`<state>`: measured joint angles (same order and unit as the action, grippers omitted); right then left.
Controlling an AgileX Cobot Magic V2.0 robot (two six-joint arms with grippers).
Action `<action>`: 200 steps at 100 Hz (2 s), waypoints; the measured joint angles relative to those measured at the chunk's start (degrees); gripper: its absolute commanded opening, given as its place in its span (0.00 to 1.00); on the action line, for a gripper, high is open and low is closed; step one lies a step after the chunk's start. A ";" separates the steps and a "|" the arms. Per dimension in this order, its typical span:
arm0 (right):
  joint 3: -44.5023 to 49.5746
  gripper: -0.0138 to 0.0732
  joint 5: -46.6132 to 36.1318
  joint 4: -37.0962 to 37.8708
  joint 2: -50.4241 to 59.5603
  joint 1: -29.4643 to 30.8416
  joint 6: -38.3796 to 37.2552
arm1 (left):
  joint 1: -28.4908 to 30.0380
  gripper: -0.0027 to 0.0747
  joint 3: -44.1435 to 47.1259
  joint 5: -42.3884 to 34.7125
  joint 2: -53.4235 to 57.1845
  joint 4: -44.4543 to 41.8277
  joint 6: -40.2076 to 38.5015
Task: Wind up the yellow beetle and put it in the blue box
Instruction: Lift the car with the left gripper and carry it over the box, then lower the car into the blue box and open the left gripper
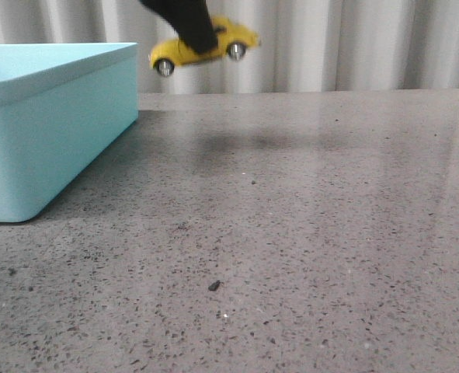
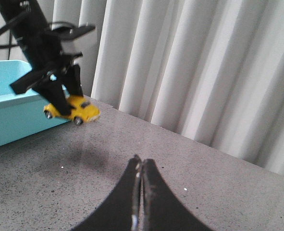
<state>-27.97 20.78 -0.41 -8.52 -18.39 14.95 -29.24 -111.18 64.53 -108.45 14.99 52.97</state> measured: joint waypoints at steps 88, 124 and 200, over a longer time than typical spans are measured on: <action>0.11 0.09 -1.45 0.00 0.00 0.00 0.00 | 23.31 0.02 -3.63 7.80 2.30 -5.85 -41.39; 1.87 0.09 -3.48 0.00 0.00 0.00 0.00 | 23.31 0.02 9.33 7.43 0.57 -10.34 -42.12; 1.87 0.09 -5.54 -0.02 0.00 0.00 0.00 | 23.31 0.67 10.07 6.77 -2.26 -12.28 -45.88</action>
<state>-26.10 15.24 -0.43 -8.52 -18.39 14.95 -5.93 -101.11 71.30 -110.71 2.72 7.09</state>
